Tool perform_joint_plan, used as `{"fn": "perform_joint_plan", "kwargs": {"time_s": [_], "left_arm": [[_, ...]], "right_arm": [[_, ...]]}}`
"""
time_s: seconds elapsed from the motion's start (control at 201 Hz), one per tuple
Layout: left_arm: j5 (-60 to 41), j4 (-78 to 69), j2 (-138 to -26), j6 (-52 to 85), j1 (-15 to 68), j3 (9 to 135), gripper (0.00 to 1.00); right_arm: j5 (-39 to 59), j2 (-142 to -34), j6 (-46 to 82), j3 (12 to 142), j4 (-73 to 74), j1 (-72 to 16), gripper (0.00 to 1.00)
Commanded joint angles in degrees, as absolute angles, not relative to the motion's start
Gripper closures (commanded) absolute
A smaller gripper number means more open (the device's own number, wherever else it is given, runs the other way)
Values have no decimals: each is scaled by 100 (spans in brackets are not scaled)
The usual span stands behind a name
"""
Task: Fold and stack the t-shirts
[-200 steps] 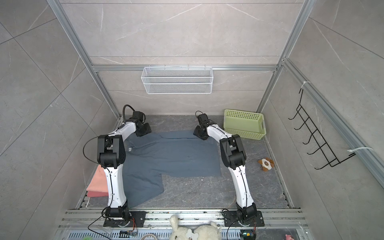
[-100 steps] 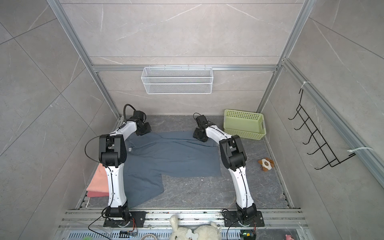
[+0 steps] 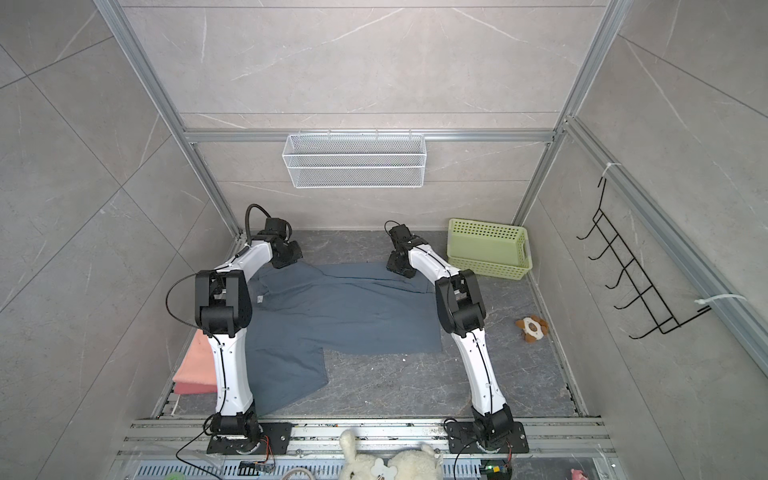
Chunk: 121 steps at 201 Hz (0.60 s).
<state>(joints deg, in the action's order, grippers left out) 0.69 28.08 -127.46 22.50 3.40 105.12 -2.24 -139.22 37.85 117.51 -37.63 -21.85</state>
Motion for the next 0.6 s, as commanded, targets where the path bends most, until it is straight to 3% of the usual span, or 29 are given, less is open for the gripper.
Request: {"fn": "perform_joint_plan", "kwargs": {"time_s": [0.0,0.279,0.418,0.453,0.518,0.597], "left_arm": [[-156,2554,-11962,2208,350,10423,100],[-519,2854,-10924,1828,351,9421,100],[-1293,3369,-10195,1622,360,8711,100],[-1598,3556,-10055,1560,368,8595,89],[-1825,3831,-9840,1498,382,8424,58],[-1698,3788,-9636,1455,386,8248,49]], "right_arm": [[-368,-14097,3751,11911,-3990,-2071,50],[-307,-14177,3919,11879,-3938,-1951,50],[-358,-14143,3920,11825,-3990,-1947,50],[-369,-14129,3920,11792,-3991,-1940,50],[-369,-14130,3920,11752,-3990,-1936,50],[-365,-14133,3923,11783,-4038,-1924,50]]}}
